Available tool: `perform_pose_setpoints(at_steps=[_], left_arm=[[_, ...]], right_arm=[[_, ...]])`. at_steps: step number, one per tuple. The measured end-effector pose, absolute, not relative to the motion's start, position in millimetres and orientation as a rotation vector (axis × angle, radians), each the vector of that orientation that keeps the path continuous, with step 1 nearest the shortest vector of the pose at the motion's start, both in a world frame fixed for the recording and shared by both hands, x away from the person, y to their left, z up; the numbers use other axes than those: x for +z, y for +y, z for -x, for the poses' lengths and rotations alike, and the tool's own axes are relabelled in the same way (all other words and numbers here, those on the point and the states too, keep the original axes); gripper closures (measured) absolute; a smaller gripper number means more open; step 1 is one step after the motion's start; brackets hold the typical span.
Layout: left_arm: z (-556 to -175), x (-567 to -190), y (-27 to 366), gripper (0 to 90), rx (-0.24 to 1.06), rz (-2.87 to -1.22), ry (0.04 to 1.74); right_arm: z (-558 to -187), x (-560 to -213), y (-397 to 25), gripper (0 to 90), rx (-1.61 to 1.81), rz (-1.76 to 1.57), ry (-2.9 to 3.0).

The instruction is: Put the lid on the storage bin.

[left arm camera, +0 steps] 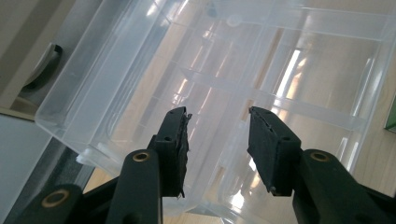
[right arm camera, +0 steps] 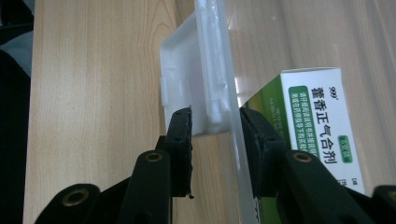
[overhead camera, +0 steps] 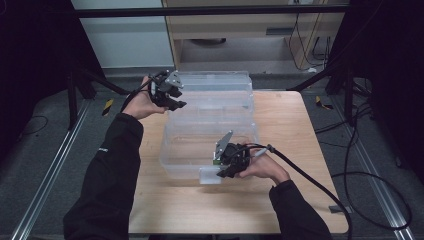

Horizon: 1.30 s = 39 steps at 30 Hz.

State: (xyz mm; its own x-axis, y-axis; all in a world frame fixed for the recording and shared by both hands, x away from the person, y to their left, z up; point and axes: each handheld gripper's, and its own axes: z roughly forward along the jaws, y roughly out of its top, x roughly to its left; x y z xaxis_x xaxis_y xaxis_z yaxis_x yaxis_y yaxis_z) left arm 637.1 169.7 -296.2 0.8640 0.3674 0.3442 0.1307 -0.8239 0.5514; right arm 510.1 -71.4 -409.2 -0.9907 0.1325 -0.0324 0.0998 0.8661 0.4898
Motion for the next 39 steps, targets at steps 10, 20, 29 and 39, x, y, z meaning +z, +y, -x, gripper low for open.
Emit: perform_pose_setpoints(at_steps=[10, 20, 29, 39], left_arm=[[-645.0, -301.6, 165.2, 59.4, 0.580, -2.522, 0.339], [-651.9, -306.4, 159.3, 63.0, 0.569, -2.564, 0.326], [-653.3, -310.0, 155.8, 64.3, 0.557, -2.567, 0.309], [-653.1, -310.7, 153.4, 69.2, 0.545, -2.596, 0.300]], right_arm=[[-510.7, -409.1, -71.4, 66.1, 0.775, -0.183, 2.976], [-510.9, -409.1, -71.4, 66.2, 0.775, -0.181, 2.977], [-511.0, -409.0, -71.4, 66.2, 0.775, -0.180, 2.979], [-510.7, -409.2, -71.4, 66.2, 0.774, -0.180, 2.975]])
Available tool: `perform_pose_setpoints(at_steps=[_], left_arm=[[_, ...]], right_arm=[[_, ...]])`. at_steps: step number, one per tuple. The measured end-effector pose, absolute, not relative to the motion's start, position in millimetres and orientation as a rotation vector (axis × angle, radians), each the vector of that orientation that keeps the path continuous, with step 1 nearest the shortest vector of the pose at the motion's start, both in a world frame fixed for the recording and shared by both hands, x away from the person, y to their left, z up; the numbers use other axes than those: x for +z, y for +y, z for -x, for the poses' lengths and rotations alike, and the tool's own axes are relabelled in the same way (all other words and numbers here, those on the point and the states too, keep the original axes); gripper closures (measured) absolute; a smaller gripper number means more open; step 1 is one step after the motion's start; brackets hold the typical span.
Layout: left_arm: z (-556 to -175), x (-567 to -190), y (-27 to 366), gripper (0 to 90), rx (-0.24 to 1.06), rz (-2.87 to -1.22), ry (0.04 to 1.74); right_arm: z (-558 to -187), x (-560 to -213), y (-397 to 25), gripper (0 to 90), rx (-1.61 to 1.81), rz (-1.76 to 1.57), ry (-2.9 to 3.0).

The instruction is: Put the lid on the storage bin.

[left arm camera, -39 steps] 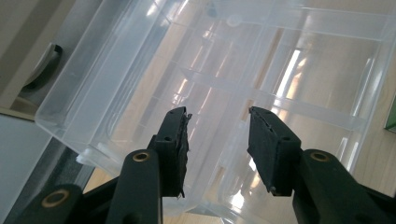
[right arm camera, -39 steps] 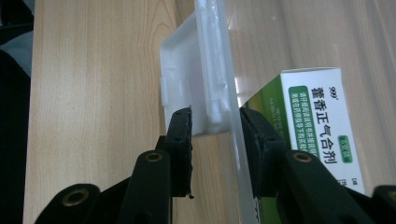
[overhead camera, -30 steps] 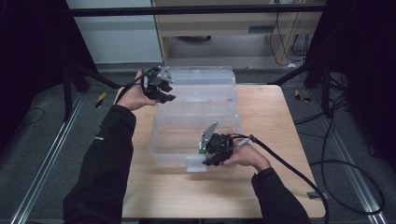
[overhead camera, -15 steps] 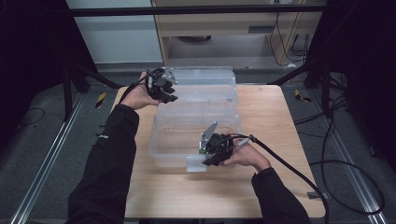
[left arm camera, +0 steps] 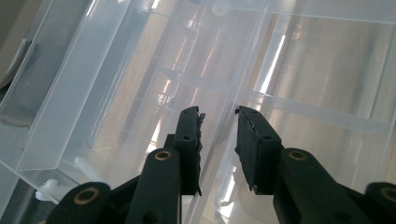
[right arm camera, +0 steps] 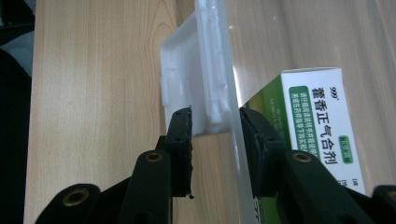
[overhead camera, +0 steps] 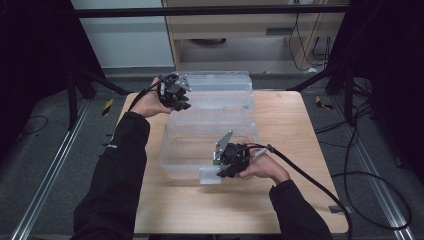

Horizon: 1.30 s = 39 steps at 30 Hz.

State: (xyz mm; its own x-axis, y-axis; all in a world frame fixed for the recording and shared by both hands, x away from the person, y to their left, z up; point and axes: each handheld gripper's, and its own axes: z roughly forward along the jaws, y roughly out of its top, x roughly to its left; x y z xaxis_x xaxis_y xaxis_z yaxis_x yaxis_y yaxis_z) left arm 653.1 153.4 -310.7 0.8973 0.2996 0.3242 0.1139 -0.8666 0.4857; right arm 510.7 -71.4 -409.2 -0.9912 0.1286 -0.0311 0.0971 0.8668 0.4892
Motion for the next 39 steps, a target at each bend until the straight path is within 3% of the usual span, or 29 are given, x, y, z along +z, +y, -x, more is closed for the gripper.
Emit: perform_pose_setpoints(at_steps=[39], left_arm=[[-643.9, -299.5, 138.2, 85.3, 0.568, -2.712, 0.151]], right_arm=[[-509.9, -409.1, -70.1, 66.4, 0.768, -0.221, 2.981]])
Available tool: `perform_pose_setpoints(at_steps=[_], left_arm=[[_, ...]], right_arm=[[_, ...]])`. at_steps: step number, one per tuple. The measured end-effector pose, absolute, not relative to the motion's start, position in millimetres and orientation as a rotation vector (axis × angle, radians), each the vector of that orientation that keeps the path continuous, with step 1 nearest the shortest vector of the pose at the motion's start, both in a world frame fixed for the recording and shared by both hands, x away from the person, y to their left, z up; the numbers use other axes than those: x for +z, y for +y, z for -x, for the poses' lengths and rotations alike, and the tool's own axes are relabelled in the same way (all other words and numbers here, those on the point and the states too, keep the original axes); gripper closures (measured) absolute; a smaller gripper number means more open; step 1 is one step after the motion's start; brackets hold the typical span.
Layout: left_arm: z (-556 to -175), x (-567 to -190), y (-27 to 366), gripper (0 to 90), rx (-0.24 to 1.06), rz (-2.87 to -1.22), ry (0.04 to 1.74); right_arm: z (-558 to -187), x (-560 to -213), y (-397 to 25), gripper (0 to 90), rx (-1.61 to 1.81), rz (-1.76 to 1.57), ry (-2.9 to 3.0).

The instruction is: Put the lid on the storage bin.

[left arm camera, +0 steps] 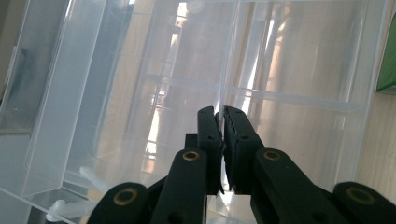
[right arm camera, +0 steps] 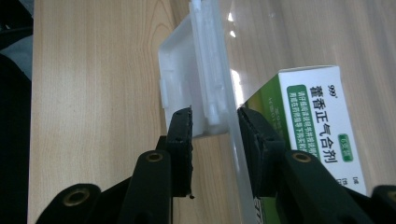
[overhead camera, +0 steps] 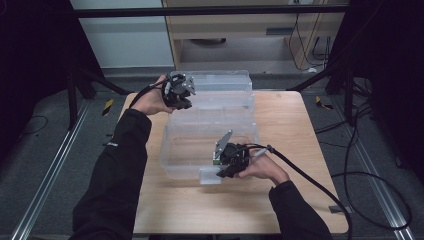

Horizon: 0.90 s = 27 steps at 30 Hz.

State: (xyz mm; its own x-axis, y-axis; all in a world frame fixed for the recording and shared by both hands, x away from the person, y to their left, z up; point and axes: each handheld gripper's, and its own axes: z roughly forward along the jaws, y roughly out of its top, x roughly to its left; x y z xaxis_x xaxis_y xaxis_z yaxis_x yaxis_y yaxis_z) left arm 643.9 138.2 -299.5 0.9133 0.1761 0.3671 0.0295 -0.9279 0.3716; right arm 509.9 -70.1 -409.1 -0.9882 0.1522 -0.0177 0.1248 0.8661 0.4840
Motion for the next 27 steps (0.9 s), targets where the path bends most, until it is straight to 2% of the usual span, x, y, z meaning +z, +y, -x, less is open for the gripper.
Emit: perform_pose_setpoints(at_steps=[27], left_arm=[[-607.2, -289.2, 139.7, 88.2, 0.582, -2.691, 0.119]], right_arm=[[-506.9, -409.1, -69.5, 66.8, 0.752, -0.244, 2.983]])
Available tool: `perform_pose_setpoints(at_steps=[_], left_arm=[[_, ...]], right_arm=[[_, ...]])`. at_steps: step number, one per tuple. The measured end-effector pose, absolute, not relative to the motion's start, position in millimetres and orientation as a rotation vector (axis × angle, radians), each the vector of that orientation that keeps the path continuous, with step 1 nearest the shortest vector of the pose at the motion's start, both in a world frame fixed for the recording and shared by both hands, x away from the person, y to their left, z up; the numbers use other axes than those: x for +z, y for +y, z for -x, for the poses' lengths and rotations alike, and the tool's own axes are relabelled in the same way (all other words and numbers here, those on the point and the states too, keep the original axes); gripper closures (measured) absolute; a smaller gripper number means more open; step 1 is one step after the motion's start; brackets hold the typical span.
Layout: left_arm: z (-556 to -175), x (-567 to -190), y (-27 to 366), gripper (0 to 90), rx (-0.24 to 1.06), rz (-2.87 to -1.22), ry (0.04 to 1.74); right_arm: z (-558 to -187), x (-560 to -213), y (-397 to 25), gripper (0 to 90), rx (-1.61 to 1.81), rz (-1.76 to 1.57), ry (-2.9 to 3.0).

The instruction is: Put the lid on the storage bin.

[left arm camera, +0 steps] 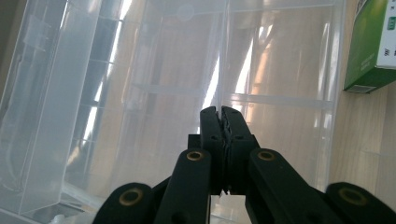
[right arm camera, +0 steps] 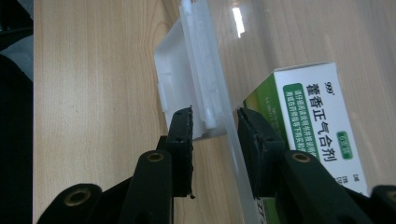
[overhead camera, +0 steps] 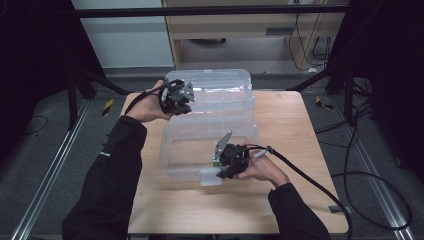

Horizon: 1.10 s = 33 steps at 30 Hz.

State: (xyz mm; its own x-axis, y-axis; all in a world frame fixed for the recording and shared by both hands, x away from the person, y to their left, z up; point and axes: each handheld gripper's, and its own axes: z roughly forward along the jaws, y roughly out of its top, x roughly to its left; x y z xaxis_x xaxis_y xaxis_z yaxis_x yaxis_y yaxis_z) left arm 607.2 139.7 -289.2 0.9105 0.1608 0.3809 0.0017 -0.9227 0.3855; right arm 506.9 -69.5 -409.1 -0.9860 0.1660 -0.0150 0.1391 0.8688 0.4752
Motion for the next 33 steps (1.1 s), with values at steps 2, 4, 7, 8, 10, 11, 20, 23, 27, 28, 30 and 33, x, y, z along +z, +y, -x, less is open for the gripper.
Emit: perform_pose_setpoints(at_steps=[2, 4, 7, 8, 10, 11, 20, 23, 27, 28, 30, 33], left_arm=[[-603.0, -289.6, 141.7, 88.3, 0.577, -2.679, 0.121], [-599.4, -289.5, 143.3, 88.3, 0.576, -2.671, 0.121], [-594.2, -290.2, 143.9, 88.3, 0.581, -2.661, 0.122], [-592.0, -290.3, 143.8, 88.4, 0.583, -2.659, 0.119], [-589.4, -290.1, 144.0, 88.4, 0.585, -2.659, 0.116], [-587.7, -290.0, 144.4, 88.5, 0.586, -2.660, 0.109], [-574.0, -292.5, 147.7, 88.7, 0.584, -2.632, 0.112], [-569.2, -293.0, 148.7, 88.7, 0.583, -2.633, 0.114], [-563.2, -294.5, 150.6, 88.8, 0.585, -2.620, 0.110], [-562.3, -294.5, 151.3, 88.8, 0.585, -2.622, 0.106], [-558.8, -295.0, 152.2, 88.8, 0.585, -2.623, 0.106], [-554.9, -295.5, 153.0, 88.8, 0.581, -2.622, 0.104]], right_arm=[[-506.9, -409.4, -69.8, 66.8, 0.758, -0.243, 2.984], [-506.9, -409.3, -69.9, 66.7, 0.760, -0.244, 2.986], [-506.4, -409.2, -69.7, 66.7, 0.755, -0.247, 2.984], [-506.4, -409.1, -69.6, 66.6, 0.754, -0.248, 2.984], [-506.7, -409.1, -69.6, 66.6, 0.753, -0.249, 2.986], [-506.7, -409.1, -69.7, 66.6, 0.755, -0.247, 2.987], [-506.2, -408.7, -69.5, 66.5, 0.748, -0.249, 2.992], [-506.1, -408.7, -69.6, 66.4, 0.749, -0.247, 2.992], [-505.5, -408.7, -69.9, 66.3, 0.750, -0.248, 2.991], [-505.3, -408.7, -70.1, 66.3, 0.752, -0.247, 2.992], [-505.5, -408.5, -70.3, 66.2, 0.750, -0.242, 2.993], [-505.1, -408.5, -70.3, 66.1, 0.749, -0.241, 2.997]])
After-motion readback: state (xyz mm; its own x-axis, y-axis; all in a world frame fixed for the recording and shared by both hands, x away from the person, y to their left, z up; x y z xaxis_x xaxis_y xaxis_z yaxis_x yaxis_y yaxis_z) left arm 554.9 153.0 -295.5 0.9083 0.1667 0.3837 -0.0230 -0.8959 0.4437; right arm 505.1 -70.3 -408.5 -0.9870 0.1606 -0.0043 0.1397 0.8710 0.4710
